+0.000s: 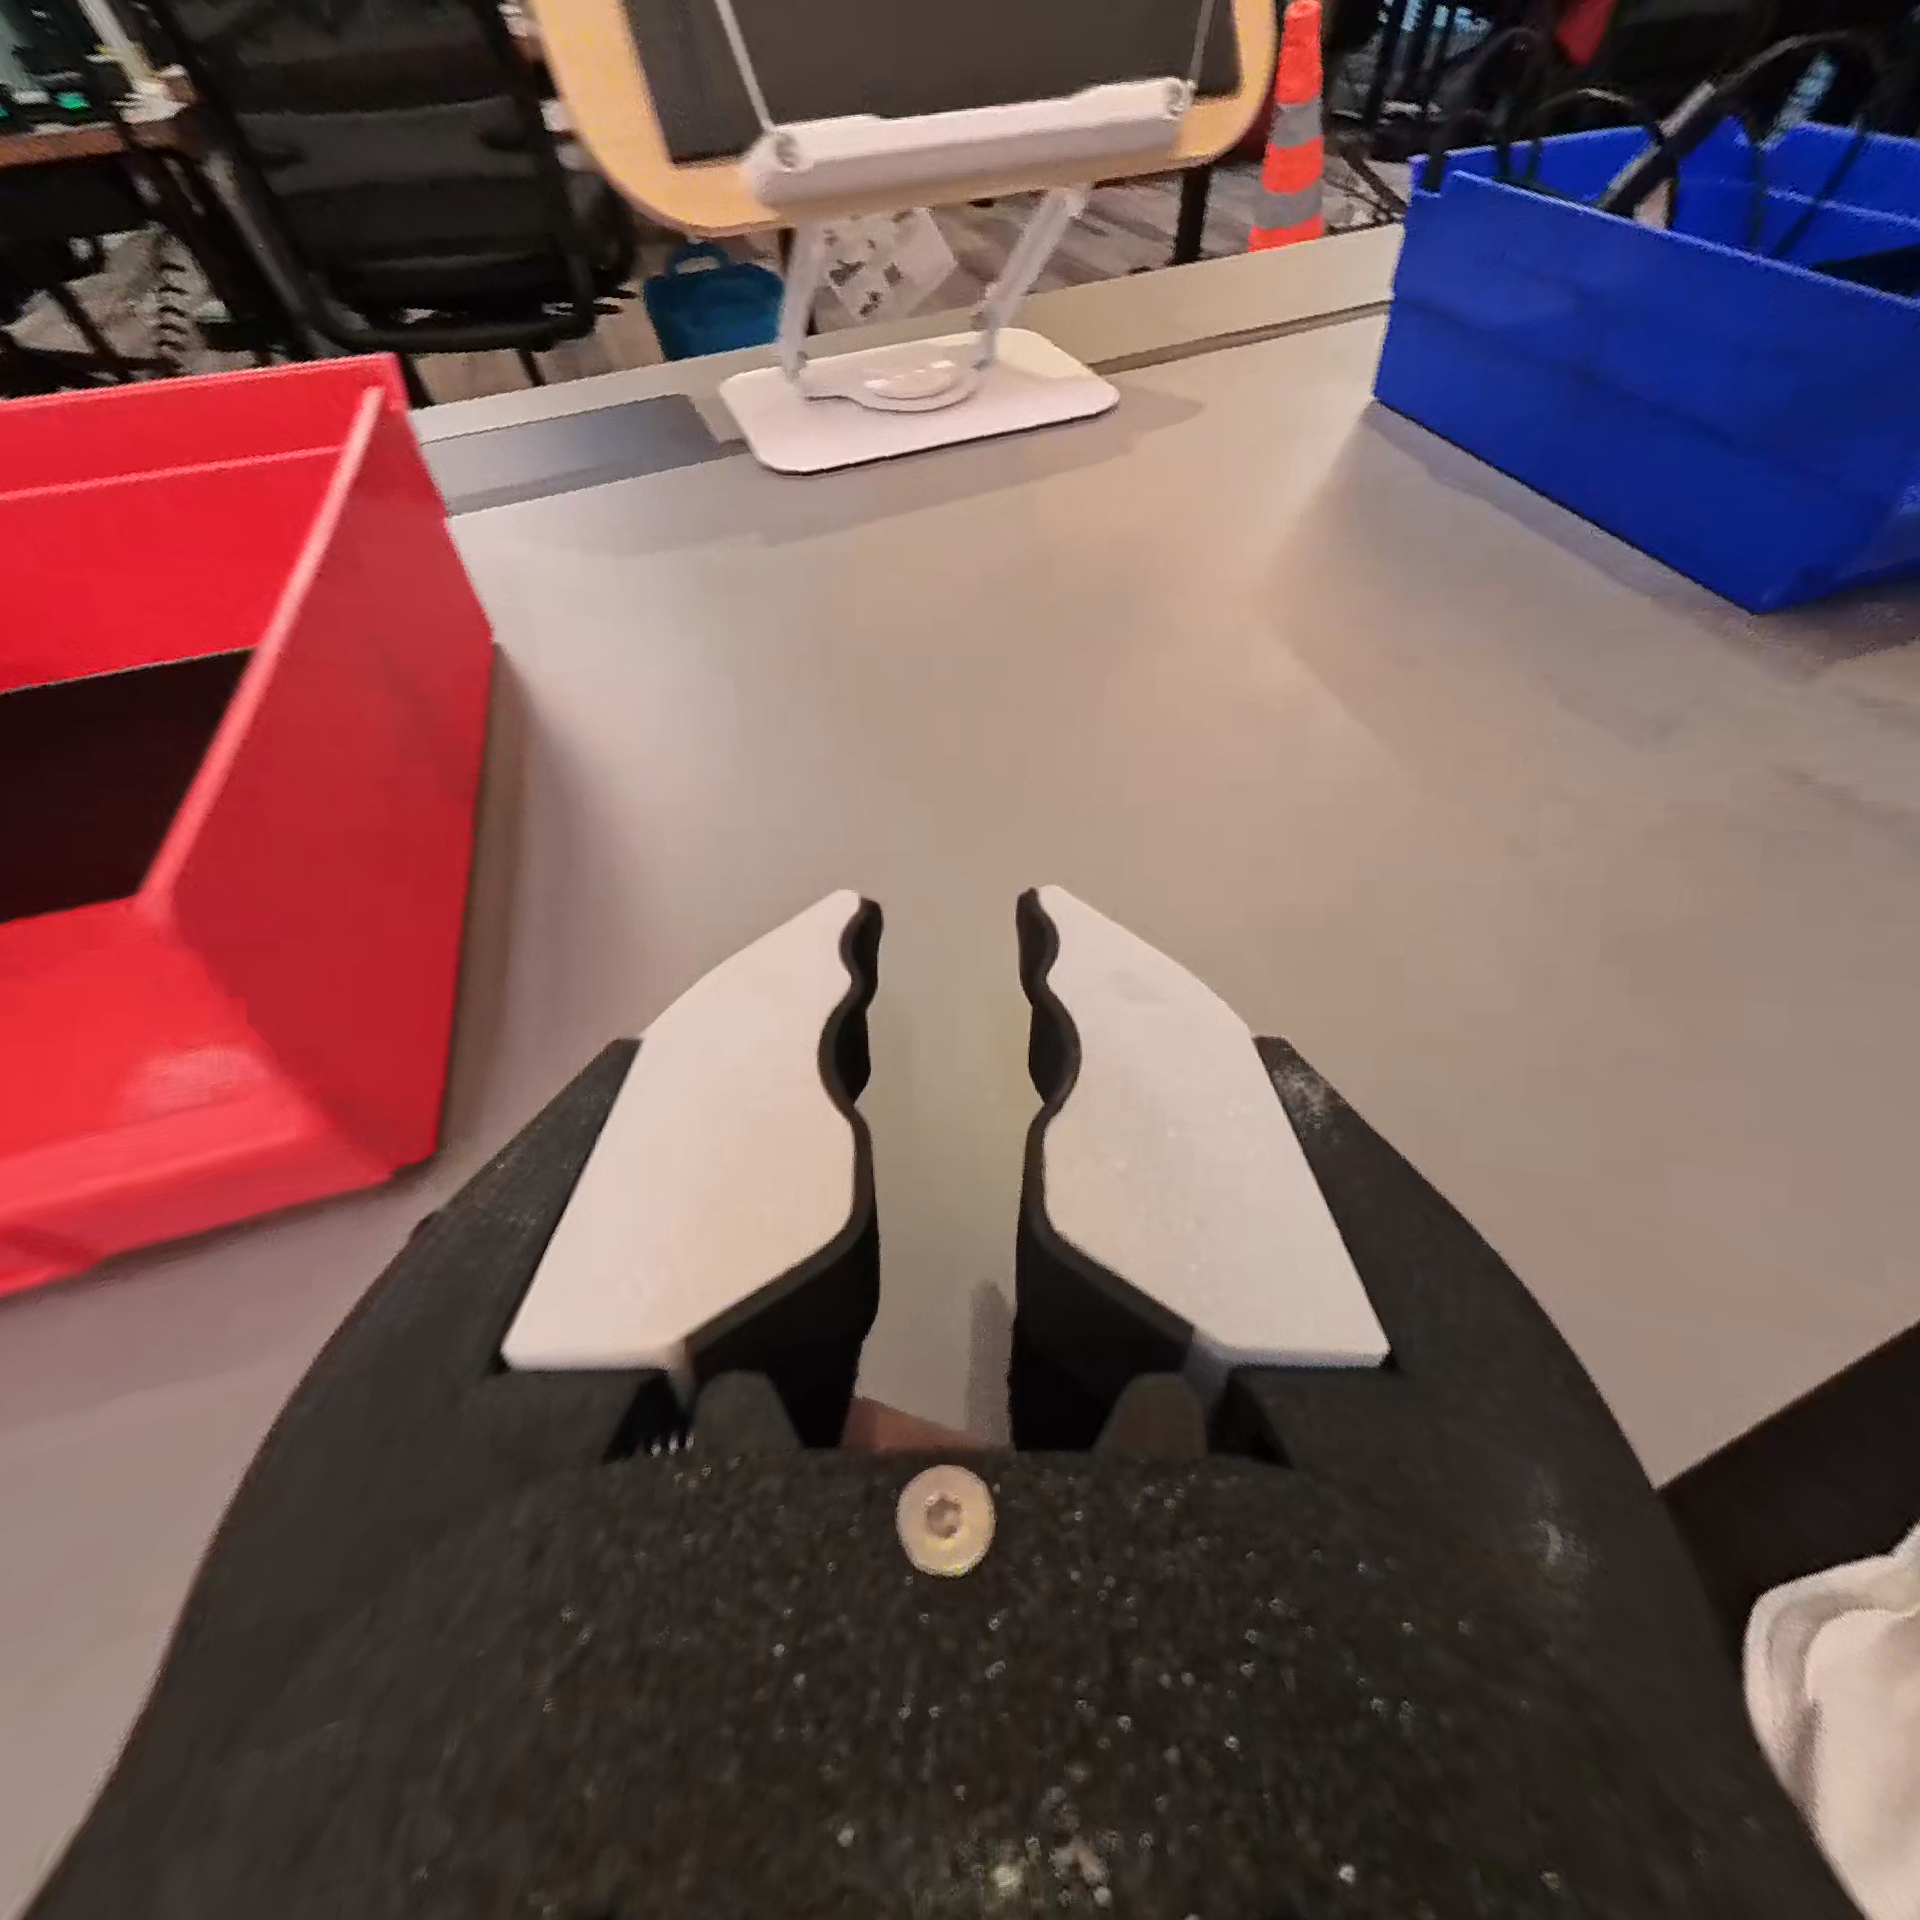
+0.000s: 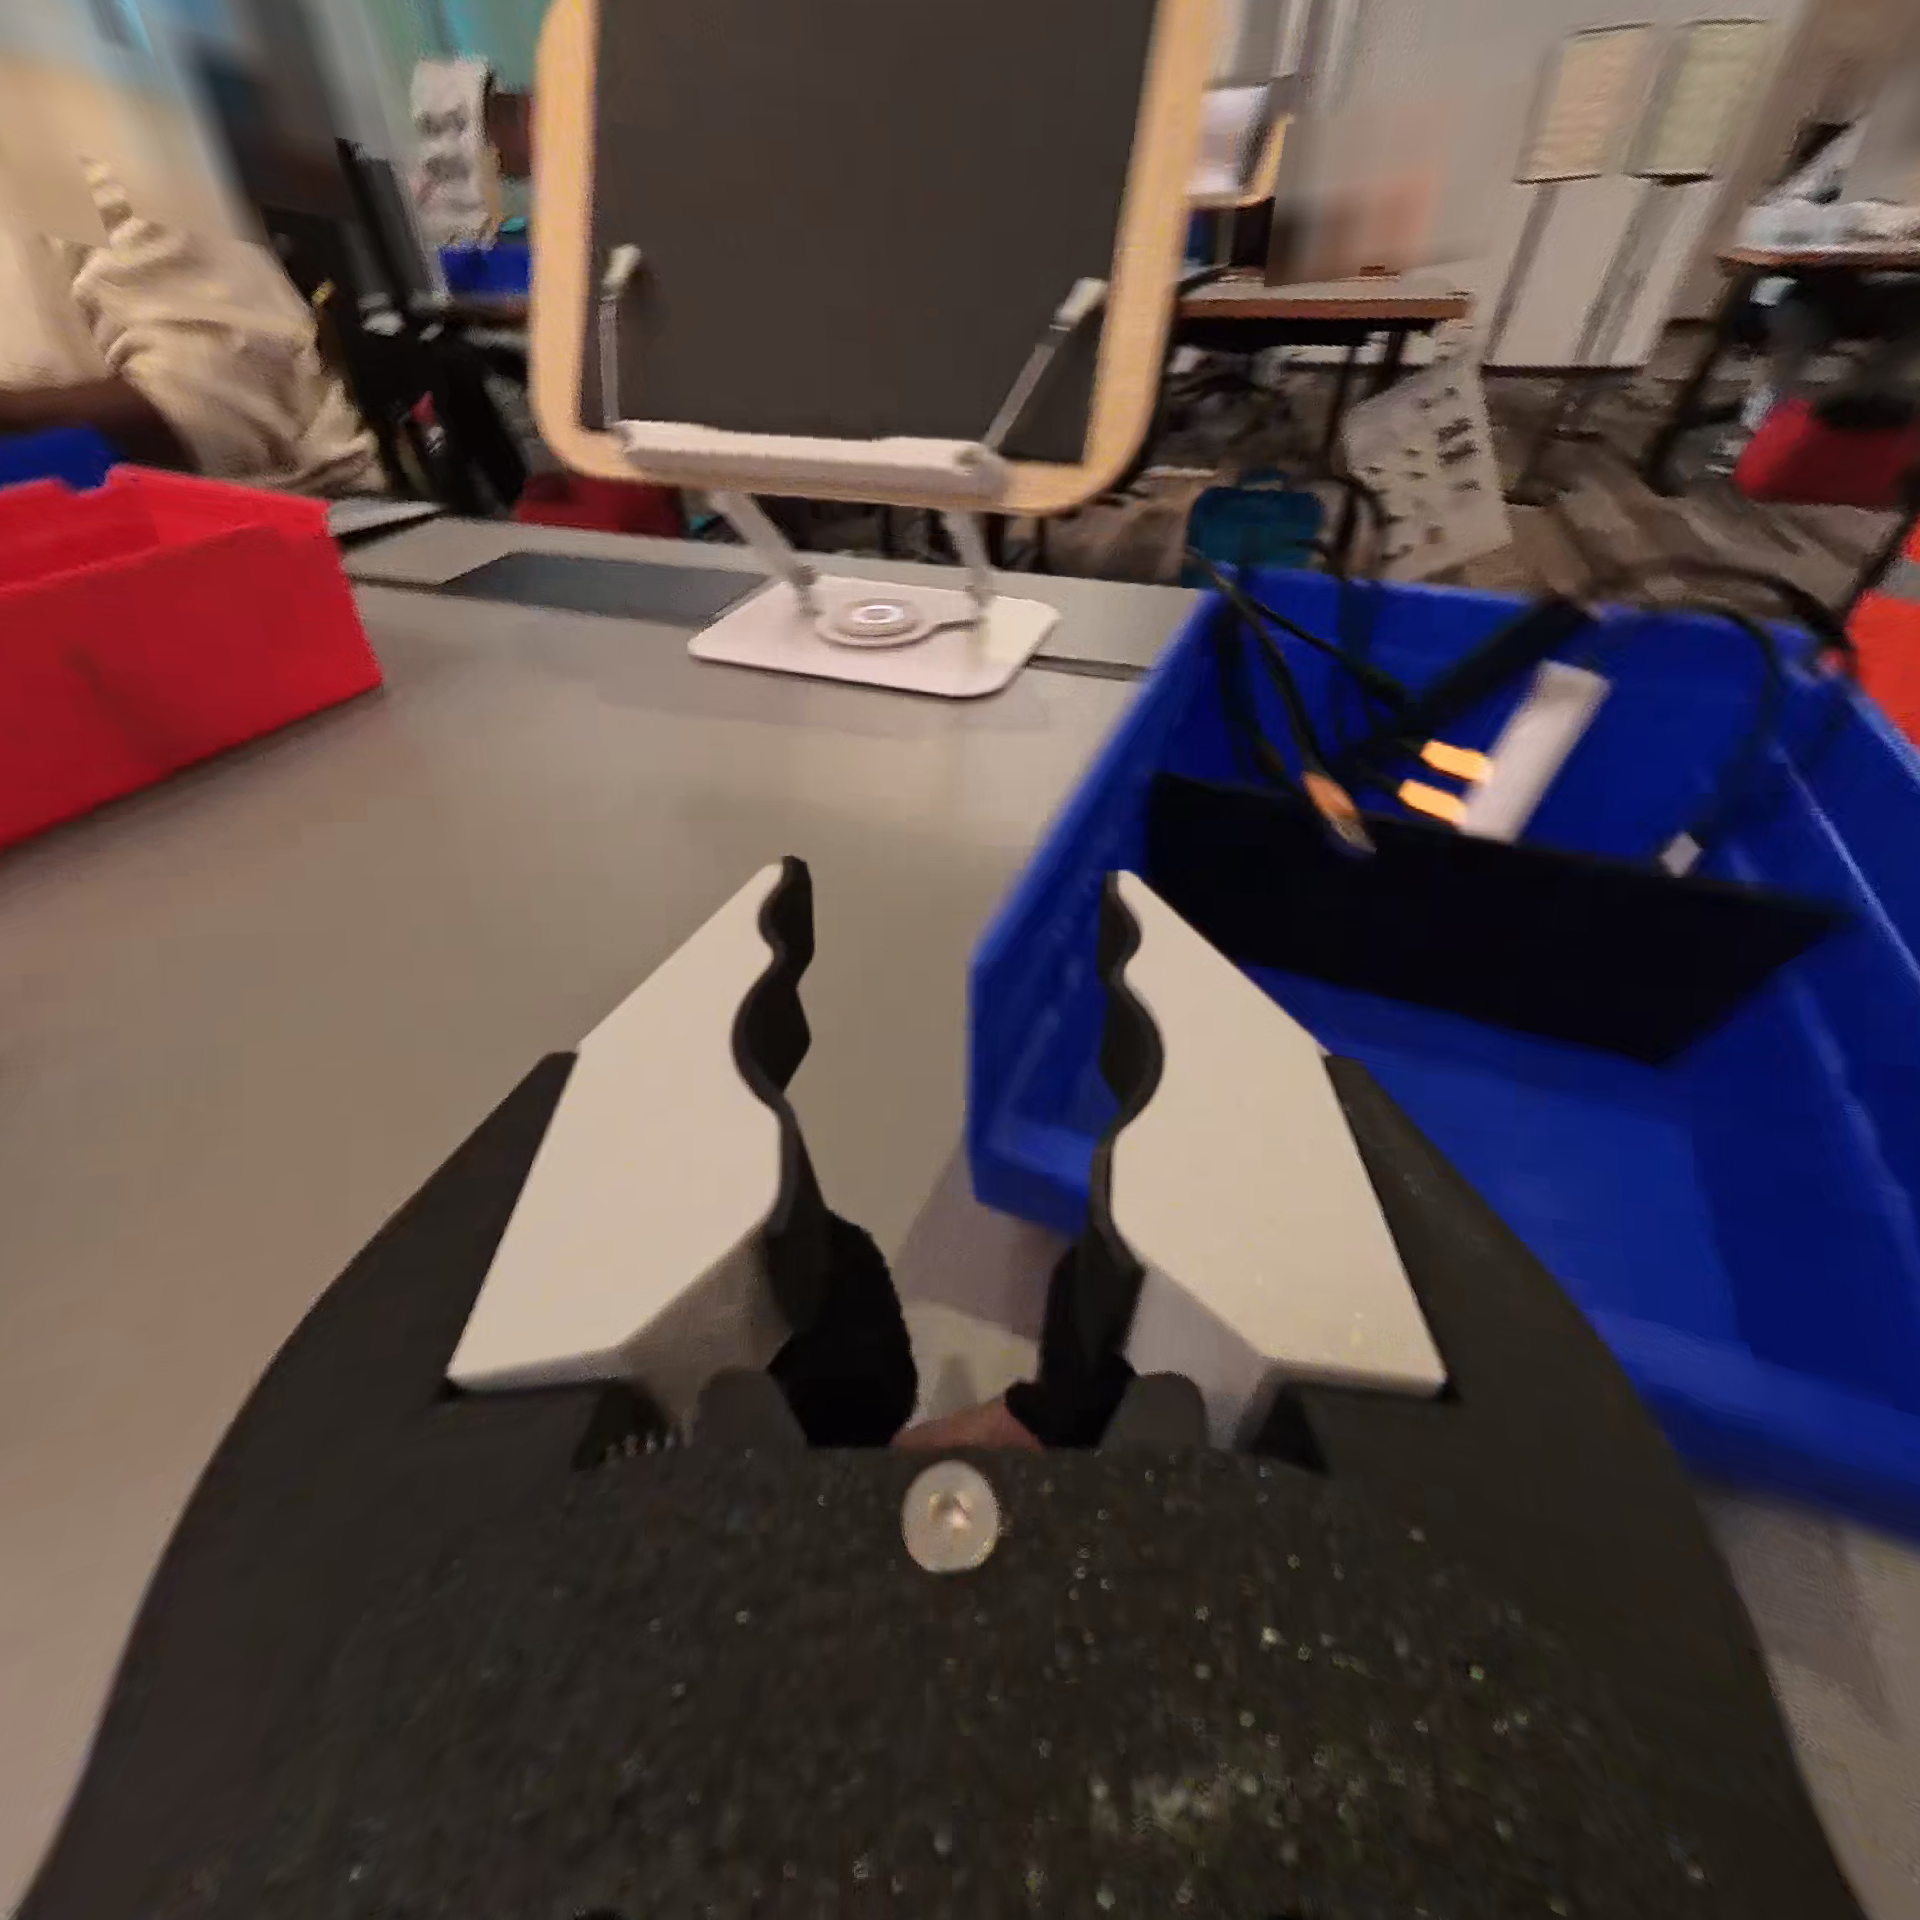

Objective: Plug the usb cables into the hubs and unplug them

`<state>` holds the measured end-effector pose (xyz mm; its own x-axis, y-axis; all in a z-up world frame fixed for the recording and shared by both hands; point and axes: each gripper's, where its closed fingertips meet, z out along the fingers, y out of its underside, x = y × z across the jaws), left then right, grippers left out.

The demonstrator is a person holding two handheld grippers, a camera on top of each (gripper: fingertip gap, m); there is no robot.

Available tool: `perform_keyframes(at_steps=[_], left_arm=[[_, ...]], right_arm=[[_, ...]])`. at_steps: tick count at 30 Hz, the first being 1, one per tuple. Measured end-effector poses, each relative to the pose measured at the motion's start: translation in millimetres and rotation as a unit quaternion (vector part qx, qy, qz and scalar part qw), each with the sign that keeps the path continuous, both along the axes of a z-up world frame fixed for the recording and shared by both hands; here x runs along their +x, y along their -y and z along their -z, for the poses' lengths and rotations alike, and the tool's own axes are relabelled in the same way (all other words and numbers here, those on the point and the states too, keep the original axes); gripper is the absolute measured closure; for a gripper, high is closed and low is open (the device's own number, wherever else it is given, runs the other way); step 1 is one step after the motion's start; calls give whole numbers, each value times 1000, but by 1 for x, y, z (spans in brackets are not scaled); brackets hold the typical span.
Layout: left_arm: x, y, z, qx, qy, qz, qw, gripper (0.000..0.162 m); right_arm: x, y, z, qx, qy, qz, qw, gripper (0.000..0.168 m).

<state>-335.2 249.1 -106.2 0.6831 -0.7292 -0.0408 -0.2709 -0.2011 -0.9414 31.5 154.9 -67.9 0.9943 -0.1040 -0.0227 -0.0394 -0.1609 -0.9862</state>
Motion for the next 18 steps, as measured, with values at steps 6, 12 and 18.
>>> perform_keyframes(at_steps=[6,12,18], left_arm=[[-27,-27,-1,-3,26,-37,999,128],[-41,-47,-12,36,39,-67,996,124],[-44,-42,-14,35,48,-70,996,123]], right_arm=[[36,23,10,3,61,67,996,107],[54,23,13,12,39,98,994,104],[43,23,17,-7,83,85,993,105]])
